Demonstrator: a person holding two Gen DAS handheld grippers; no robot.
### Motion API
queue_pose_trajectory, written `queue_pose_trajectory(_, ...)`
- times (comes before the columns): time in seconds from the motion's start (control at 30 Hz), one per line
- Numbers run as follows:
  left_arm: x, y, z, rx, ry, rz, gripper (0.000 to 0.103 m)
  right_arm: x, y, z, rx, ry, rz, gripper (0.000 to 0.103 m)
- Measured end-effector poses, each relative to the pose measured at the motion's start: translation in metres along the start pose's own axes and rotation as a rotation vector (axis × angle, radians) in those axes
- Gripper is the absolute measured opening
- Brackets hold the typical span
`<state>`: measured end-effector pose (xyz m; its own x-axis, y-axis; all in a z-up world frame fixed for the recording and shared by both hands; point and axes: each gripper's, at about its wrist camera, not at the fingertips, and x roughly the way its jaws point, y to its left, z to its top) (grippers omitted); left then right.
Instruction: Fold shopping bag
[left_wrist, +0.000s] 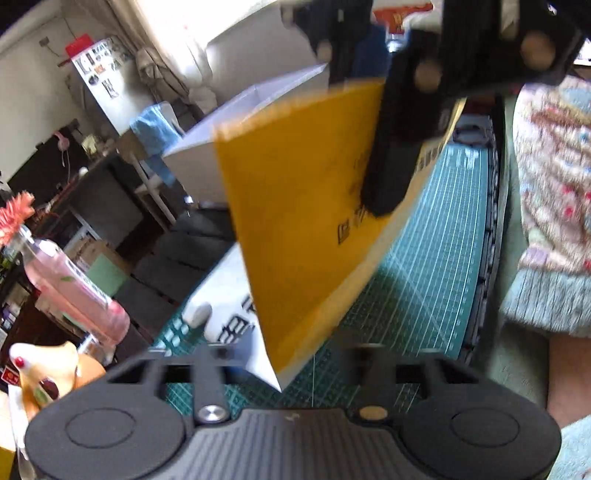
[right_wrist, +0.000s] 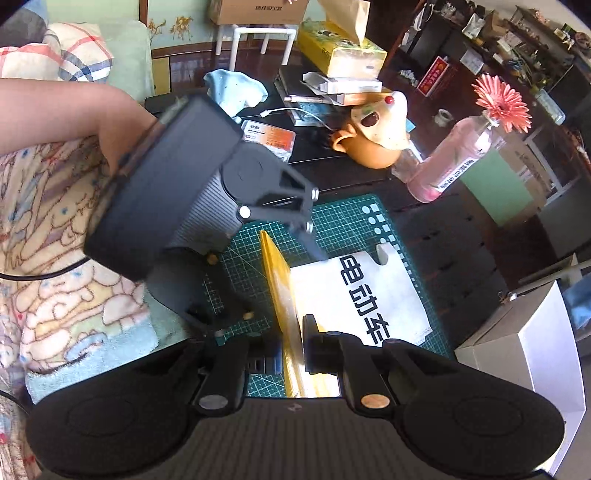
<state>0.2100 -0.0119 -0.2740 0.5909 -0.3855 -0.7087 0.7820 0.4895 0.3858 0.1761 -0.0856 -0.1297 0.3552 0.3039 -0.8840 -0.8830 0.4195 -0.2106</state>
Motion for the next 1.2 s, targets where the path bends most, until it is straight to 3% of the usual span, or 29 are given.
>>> queue_pose_trajectory(0.13, 0.006, 0.006, -0.006, -0.010, 0.018, -0.035, 0.013, 0.001, -0.003, 0.000, 0.024, -0.016, 0.010, 0.011)
queue_pose_trajectory(0.2, 0.009, 0.010, -0.007, -0.029, 0.021, -0.044, 0.012, -0.001, -0.007, -0.003, 0.038, -0.031, 0.001, 0.017)
queue_pose_trajectory(0.27, 0.010, 0.014, -0.008, -0.048, 0.027, -0.049, 0.010, -0.012, -0.013, -0.011, 0.045, -0.082, -0.031, 0.044)
queue_pose_trajectory(0.3, 0.011, 0.016, -0.008, -0.058, 0.029, -0.052, 0.010, -0.019, -0.017, -0.016, 0.047, -0.112, -0.050, 0.050)
queue_pose_trajectory(0.43, 0.013, 0.024, -0.010, -0.097, 0.040, -0.061, 0.009, -0.051, -0.033, -0.052, 0.037, -0.272, -0.146, 0.089)
queue_pose_trajectory(0.47, 0.014, 0.026, -0.010, -0.107, 0.043, -0.063, 0.009, -0.057, -0.036, -0.063, 0.022, -0.307, -0.168, 0.092)
queue_pose_trajectory(0.5, 0.014, 0.028, -0.011, -0.116, 0.046, -0.066, 0.009, -0.060, -0.037, -0.074, 0.003, -0.328, -0.188, 0.092)
queue_pose_trajectory(0.6, 0.016, 0.034, -0.012, -0.146, 0.054, -0.073, 0.009, -0.052, -0.037, -0.103, -0.076, -0.287, -0.225, 0.091)
queue_pose_trajectory(0.8, 0.010, 0.036, -0.012, -0.198, 0.069, -0.085, 0.009, 0.008, -0.034, -0.149, -0.180, -0.178, -0.238, 0.085)
queue_pose_trajectory(0.97, 0.005, 0.033, -0.013, -0.223, 0.088, -0.101, 0.009, 0.064, -0.045, -0.142, -0.200, -0.211, -0.234, 0.064)
queue_pose_trajectory(1.1, 0.008, 0.034, -0.016, -0.245, 0.099, -0.121, 0.009, 0.094, -0.058, -0.131, -0.174, -0.269, -0.181, 0.056)
queue_pose_trajectory(1.2, 0.010, 0.039, -0.018, -0.275, 0.103, -0.137, 0.010, 0.106, -0.062, -0.127, -0.141, -0.304, -0.129, 0.044)
